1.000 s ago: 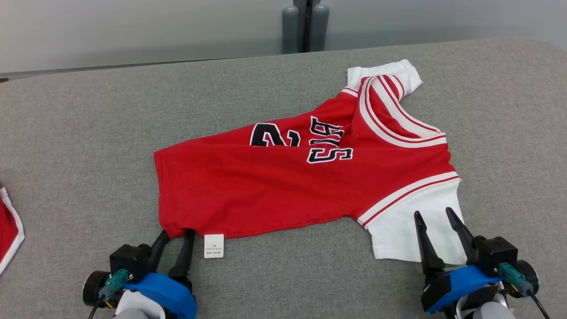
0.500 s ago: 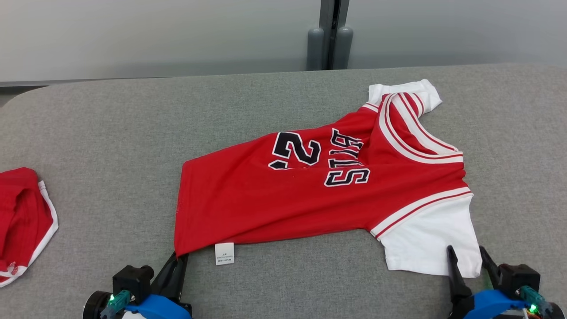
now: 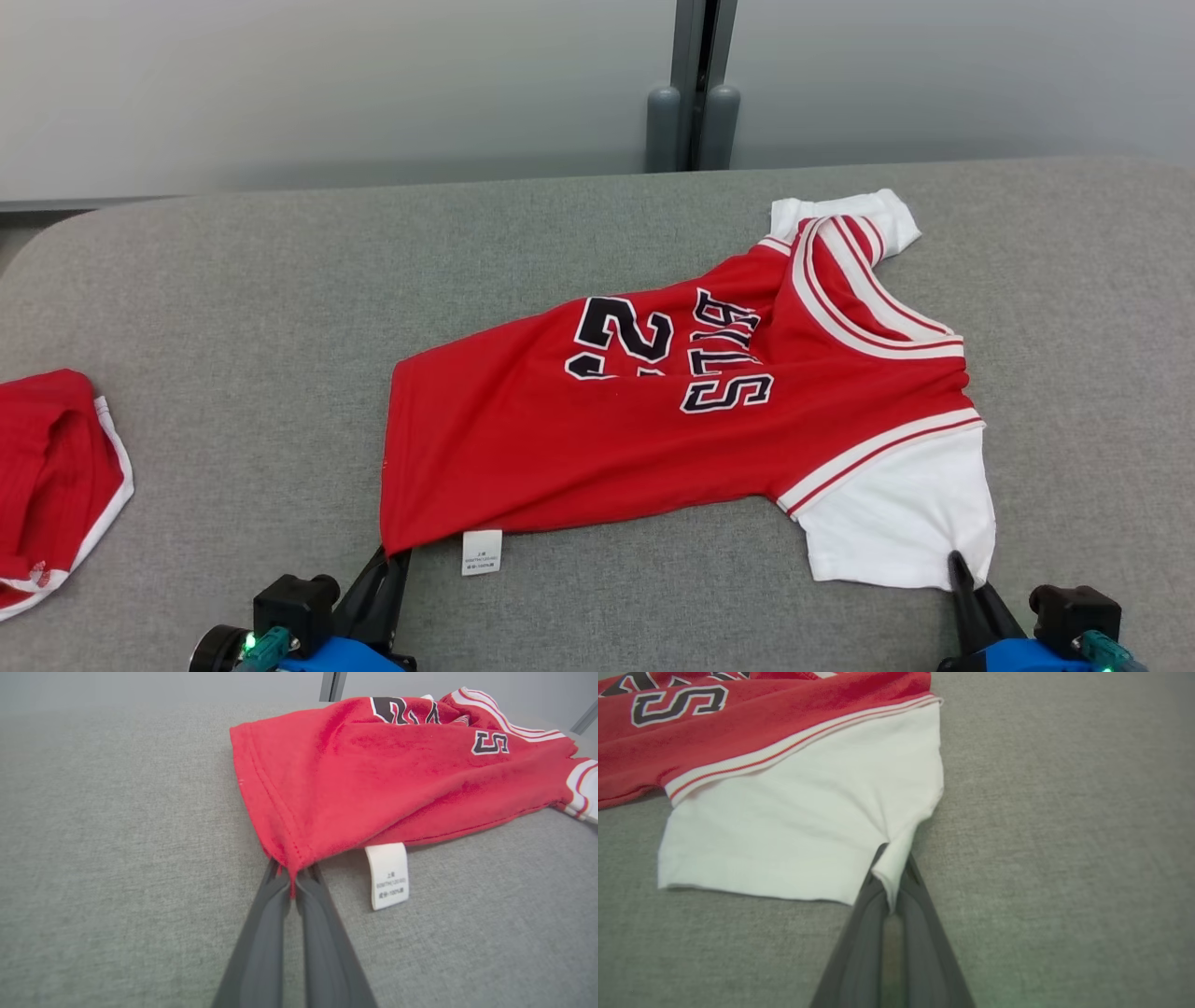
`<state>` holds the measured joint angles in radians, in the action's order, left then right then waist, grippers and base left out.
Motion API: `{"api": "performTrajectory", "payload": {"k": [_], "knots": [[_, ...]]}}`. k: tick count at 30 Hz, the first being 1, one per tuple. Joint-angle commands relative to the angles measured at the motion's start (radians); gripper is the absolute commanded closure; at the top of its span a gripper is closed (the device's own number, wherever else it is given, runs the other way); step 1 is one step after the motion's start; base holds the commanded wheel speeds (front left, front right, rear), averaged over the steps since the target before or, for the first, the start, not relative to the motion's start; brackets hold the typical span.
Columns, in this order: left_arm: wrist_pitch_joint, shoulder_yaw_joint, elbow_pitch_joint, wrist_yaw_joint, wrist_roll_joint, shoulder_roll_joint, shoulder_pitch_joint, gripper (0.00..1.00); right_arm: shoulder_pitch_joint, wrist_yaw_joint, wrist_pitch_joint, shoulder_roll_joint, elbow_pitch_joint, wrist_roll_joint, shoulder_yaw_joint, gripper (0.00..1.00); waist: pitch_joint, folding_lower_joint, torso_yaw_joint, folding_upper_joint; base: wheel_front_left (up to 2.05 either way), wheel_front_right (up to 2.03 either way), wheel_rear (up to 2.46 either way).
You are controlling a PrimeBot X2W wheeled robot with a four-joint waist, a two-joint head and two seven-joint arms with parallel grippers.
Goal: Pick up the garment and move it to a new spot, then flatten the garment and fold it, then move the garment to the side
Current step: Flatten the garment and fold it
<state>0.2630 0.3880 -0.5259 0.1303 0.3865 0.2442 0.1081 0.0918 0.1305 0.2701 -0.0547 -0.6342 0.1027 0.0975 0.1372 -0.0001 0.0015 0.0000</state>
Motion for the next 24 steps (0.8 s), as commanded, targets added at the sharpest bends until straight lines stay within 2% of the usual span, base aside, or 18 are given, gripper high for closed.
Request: {"api": "performTrajectory", "payload": {"k": [1, 6, 10, 18, 20, 24], "knots": [[0.003, -0.006, 0.013, 0.000, -0.007, 0.001, -0.002, 1.00, -0.017, 0.000, -0.006, 0.005, 0.026, 0.016, -0.006, 1.00, -0.020, 0.0001, -0.007, 0.0000, 0.00, 0.00, 0.00], [0.003, -0.017, 0.085, 0.000, -0.025, 0.020, 0.012, 1.00, 0.018, 0.000, -0.005, 0.002, 0.213, 0.092, 0.020, 1.00, -0.077, 0.0001, -0.001, 0.0000, 0.00, 0.00, 0.00], [0.003, -0.019, 0.171, 0.001, -0.031, 0.063, 0.074, 1.00, 0.085, 0.000, -0.005, 0.003, 0.358, 0.127, 0.046, 1.00, -0.115, 0.0001, 0.003, 0.0000, 0.00, 0.00, 0.00], [0.003, -0.008, 0.298, 0.000, -0.001, 0.217, 0.312, 1.00, 0.328, 0.000, -0.006, -0.002, 0.571, 0.072, 0.050, 1.00, -0.152, 0.0001, -0.002, 0.0000, 0.00, 0.00, 0.00], [-0.005, -0.002, 0.330, 0.000, 0.005, 0.255, 0.376, 1.00, 0.402, 0.000, -0.009, -0.024, 0.604, 0.064, 0.037, 1.00, -0.160, 0.0001, -0.005, 0.0000, 0.00, 0.00, 0.00], [-0.094, 0.031, 0.394, 0.000, 0.021, 0.326, 0.487, 1.00, 0.546, 0.000, -0.071, -0.085, 0.644, 0.046, 0.002, 1.00, -0.163, 0.0001, -0.009, 0.0000, 0.00, 0.00, 0.00]]}}
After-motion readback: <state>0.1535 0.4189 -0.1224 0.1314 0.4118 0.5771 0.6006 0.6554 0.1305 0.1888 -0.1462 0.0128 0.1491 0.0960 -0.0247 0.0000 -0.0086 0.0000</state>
